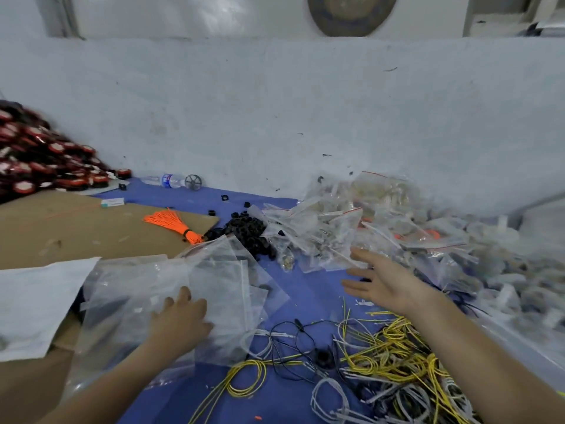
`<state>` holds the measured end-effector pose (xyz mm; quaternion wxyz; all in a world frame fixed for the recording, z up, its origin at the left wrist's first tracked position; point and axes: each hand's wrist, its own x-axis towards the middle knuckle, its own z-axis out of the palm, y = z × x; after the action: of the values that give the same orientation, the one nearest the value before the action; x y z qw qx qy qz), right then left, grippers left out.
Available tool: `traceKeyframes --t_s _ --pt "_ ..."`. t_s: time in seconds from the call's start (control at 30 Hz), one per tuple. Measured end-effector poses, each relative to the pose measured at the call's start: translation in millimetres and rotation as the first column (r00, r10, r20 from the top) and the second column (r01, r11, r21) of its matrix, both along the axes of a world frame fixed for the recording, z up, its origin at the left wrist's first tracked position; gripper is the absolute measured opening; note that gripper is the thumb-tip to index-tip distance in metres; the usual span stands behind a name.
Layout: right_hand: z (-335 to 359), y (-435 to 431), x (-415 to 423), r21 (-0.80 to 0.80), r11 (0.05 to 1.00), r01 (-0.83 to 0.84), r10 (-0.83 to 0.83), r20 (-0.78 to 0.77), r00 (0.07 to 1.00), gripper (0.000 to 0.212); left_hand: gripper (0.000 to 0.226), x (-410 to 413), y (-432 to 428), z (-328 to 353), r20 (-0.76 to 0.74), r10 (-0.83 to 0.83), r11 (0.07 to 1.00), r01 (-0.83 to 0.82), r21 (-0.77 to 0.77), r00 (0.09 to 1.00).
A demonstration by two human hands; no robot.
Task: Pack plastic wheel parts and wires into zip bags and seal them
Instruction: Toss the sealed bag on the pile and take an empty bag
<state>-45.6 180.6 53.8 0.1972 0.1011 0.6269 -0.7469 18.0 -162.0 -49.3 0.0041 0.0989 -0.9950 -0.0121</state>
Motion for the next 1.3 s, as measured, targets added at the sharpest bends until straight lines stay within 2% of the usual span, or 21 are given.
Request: traceKeyframes --t_s 0.1,0.2,0.27,0.33,0.4,0.47,0.53,0.57,0.63,0.7,0.77,0.83,0.9,0.97,1.13,1.23,1.3 --pt "-16 -1 9 -0.004 1.000 -0.025 0.025 0.030 0.999 0.043 0.019 2 -5 -10 0.010 -0.020 0.996 0.019 0.089 1.000" --pt "-29 2 19 0.026 0.997 -0.074 0.073 0.044 0.996 0.034 0.020 2 -2 -5 -0.069 -0.006 0.987 0.017 0.158 0.998" --pt "-34 7 21 0.034 0.996 -0.080 0.078 0.063 0.995 0.032 0.025 -5 3 3 -0.187 0.036 0.942 0.029 0.334 0.982" --pt "-38 8 19 0.058 0.996 -0.069 0.065 0.076 0.995 0.030 0.020 -13 18 14 -0.377 0.123 0.831 0.113 0.545 0.918" --pt "-42 0 16 0.078 0.995 -0.056 0.050 0.083 0.995 0.029 0.020 -22 46 24 -0.532 0.255 0.684 0.239 0.689 0.807" --pt "-47 -14 12 0.095 0.994 -0.056 0.049 0.077 0.996 0.028 0.020 -27 77 27 -0.588 0.355 0.524 0.367 0.769 0.726" --pt "-52 -30 7 0.111 0.992 -0.061 0.054 0.066 0.996 0.026 0.016 -31 99 16 -0.593 0.335 0.441 0.434 0.786 0.733" --pt "-56 -38 4 0.135 0.989 -0.068 0.061 0.055 0.997 0.025 0.021 -31 104 6 -0.595 0.282 0.456 0.440 0.773 0.753" --pt "-63 -54 -5 0.230 0.969 -0.092 0.093 0.010 0.996 0.020 0.028 -31 106 -18 -0.604 0.150 0.553 0.440 0.708 0.783" --pt "-67 -69 -20 0.400 0.909 -0.113 0.162 -0.091 0.983 0.018 0.027 -34 104 -31 -0.618 0.050 0.616 0.462 0.638 0.785" --pt "-70 -86 -45 0.672 0.734 -0.097 0.334 -0.234 0.913 0.022 0.019 -40 103 -34 -0.640 0.040 0.627 0.479 0.614 0.768" --pt "-73 -106 -72 0.849 0.528 -0.001 0.489 -0.303 0.818 0.029 0.014 -43 103 -33 -0.652 0.065 0.635 0.473 0.611 0.755" --pt "-80 -128 -98 0.903 0.421 0.085 0.566 -0.335 0.753 0.034 0.012 -42 100 -32 -0.641 0.064 0.660 0.449 0.602 0.765" --pt "-94 -149 -122 0.923 0.359 0.143 0.582 -0.340 0.739 0.036 0.010 -40 96 -31 -0.593 0.032 0.670 0.423 0.610 0.804" --pt "-121 -186 -157 0.959 0.253 0.126 0.431 -0.228 0.873 0.045 0.007 -38 89 -25 -0.443 -0.055 0.703 0.350 0.619 0.895" --pt "-127 -187 -166 0.951 0.150 0.272 0.447 -0.310 0.839 0.041 0.030 -39 88 -22 -0.321 -0.155 0.743 0.324 0.585 0.934" --pt "-130 -182 -169 0.938 0.139 0.317 0.512 -0.342 0.788 0.039 0.048 -43 88 -22 -0.217 -0.236 0.764 0.318 0.561 0.947"
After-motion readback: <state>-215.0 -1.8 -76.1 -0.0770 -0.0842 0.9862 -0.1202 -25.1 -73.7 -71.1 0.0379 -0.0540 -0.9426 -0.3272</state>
